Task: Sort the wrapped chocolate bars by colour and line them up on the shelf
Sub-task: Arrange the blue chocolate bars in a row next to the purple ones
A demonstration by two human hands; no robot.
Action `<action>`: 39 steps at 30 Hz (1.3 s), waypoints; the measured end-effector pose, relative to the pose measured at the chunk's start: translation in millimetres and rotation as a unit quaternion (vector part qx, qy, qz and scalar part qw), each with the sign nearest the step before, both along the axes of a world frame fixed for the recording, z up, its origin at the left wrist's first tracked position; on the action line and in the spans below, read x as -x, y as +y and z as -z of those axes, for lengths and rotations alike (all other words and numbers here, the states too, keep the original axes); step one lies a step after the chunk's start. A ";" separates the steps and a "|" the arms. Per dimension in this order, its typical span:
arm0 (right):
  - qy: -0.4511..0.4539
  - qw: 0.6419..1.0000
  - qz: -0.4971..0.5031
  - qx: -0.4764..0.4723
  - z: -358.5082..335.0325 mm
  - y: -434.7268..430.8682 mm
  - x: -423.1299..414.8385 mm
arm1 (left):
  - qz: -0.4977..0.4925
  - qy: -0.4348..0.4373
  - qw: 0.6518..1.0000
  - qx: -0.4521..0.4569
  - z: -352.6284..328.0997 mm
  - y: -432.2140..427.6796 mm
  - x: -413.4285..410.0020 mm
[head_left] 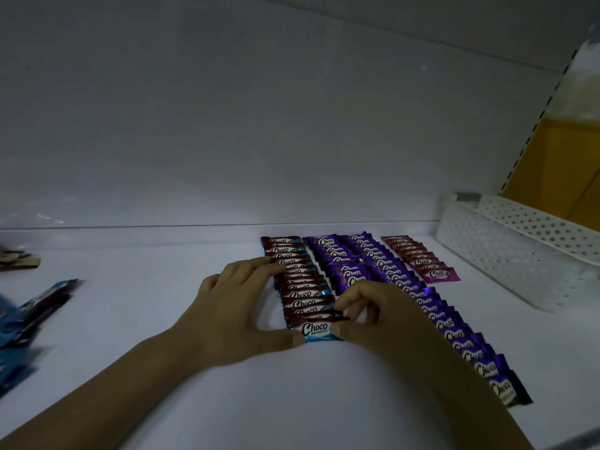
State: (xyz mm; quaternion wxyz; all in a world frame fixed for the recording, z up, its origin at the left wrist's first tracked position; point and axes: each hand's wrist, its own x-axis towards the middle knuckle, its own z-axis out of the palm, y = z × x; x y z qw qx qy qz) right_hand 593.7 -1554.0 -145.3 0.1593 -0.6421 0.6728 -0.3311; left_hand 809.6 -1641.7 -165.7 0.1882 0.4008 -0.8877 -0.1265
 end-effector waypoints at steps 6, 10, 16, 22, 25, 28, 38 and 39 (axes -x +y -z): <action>-0.019 1.000 0.009 0.015 1.5 -1.9 0.1 | 0.005 0.001 1.000 -0.019 -0.5 -0.9 -0.4; -0.014 1.000 0.011 0.010 2.7 -2.9 1.8 | 0.011 -0.006 1.000 -0.024 0.7 -1.4 -0.3; -0.041 0.998 0.020 0.052 0.7 -2.9 -1.1 | 0.015 0.072 0.997 -0.011 -1.8 1.1 -2.4; -0.053 0.985 -0.027 0.159 -17.7 -14.5 -51.1 | -0.027 -0.004 0.996 0.086 -19.3 10.1 -5.3; -0.092 0.980 -0.091 0.154 -29.6 -37.9 -95.7 | -0.077 -0.089 0.984 0.134 -29.2 17.6 -44.6; -0.132 0.975 -0.131 0.120 -26.6 -65.6 -151.6 | -0.174 -0.163 0.959 0.152 -27.1 44.6 -106.3; 0.178 0.948 -0.260 0.040 25.9 -95.3 -260.6 | -0.414 -0.095 0.905 -0.020 -7.8 94.2 -208.4; 0.183 0.942 -0.279 0.037 27.5 -96.6 -258.7 | -0.400 -0.091 0.912 -0.027 -7.7 88.2 -206.2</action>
